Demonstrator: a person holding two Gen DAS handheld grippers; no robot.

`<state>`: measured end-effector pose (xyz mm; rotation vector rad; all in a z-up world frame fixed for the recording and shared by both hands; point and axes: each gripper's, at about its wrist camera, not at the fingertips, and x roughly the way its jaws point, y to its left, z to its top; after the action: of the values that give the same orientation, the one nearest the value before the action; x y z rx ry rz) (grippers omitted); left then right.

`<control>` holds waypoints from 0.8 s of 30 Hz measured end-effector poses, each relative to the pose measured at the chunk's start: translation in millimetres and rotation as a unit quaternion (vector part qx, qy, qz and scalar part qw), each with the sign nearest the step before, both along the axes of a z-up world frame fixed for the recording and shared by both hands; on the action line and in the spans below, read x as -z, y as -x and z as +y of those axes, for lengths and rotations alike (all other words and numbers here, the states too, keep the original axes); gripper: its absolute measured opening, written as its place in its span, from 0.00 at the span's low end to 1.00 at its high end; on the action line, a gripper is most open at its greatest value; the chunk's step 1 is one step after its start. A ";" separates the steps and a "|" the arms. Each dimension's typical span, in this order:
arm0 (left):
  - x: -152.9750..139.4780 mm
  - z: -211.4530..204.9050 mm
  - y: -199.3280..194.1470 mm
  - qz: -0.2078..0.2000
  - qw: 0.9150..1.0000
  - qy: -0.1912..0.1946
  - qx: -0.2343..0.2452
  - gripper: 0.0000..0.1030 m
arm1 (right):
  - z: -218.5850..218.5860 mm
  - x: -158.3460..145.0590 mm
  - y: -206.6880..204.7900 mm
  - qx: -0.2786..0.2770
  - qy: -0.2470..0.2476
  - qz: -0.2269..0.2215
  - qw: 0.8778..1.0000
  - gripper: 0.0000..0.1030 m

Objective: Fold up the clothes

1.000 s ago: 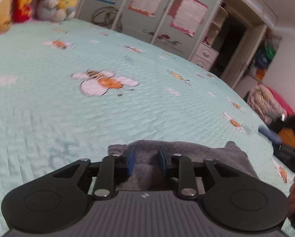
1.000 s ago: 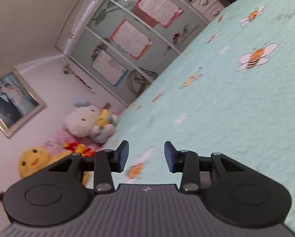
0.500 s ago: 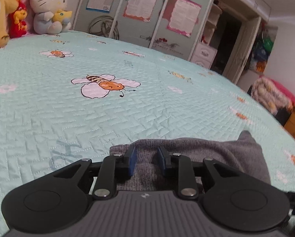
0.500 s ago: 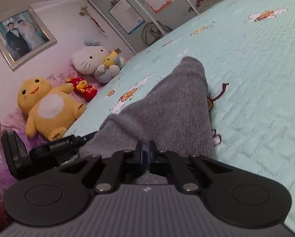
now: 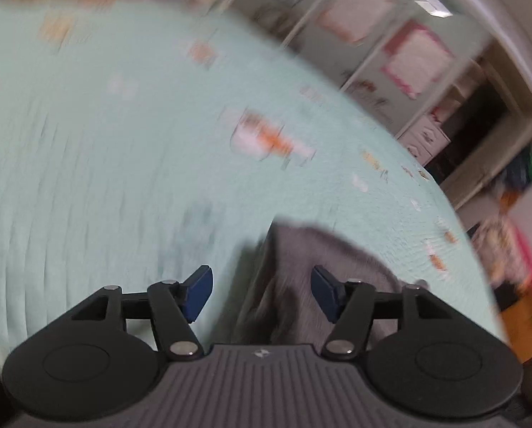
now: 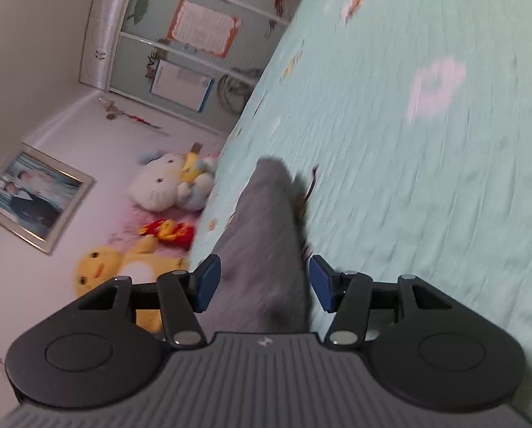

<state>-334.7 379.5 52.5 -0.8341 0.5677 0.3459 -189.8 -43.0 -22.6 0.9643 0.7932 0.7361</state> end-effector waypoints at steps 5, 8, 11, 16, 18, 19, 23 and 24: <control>15.8 2.6 -1.8 -0.021 0.997 0.075 0.014 0.65 | 24.5 -6.3 -3.2 -0.055 0.030 0.007 0.998 0.56; 30.3 3.2 -6.7 -0.014 0.995 0.102 0.015 0.67 | 18.3 -0.3 -3.5 -0.074 0.043 0.018 0.996 0.58; 50.0 7.4 -6.8 -0.028 0.988 0.150 0.013 0.69 | 22.8 -2.0 -6.8 -0.099 0.054 0.015 0.994 0.64; 50.2 4.7 -7.5 -0.048 0.986 0.156 0.034 0.76 | 25.9 -3.3 -10.6 -0.125 0.054 0.014 0.991 0.66; 50.4 3.8 -8.0 -0.042 0.986 0.153 0.041 0.65 | 22.0 -2.4 -9.0 -0.125 0.044 0.016 0.991 0.61; 50.9 6.0 -9.4 -0.040 0.986 0.155 0.046 0.49 | 20.8 -2.1 -7.6 -0.119 0.043 0.020 0.992 0.58; 41.5 23.0 -16.4 -0.051 0.983 0.161 0.075 0.37 | 18.7 -6.2 2.0 -0.097 0.031 0.033 0.994 0.34; 33.9 29.8 -19.0 -0.057 0.983 0.155 0.080 0.37 | 21.9 -9.6 7.7 -0.098 0.026 0.034 0.994 0.31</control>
<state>-315.7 409.3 18.6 -1.0936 0.5860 0.0615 -197.5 -21.1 -13.0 0.8769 0.9721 0.8518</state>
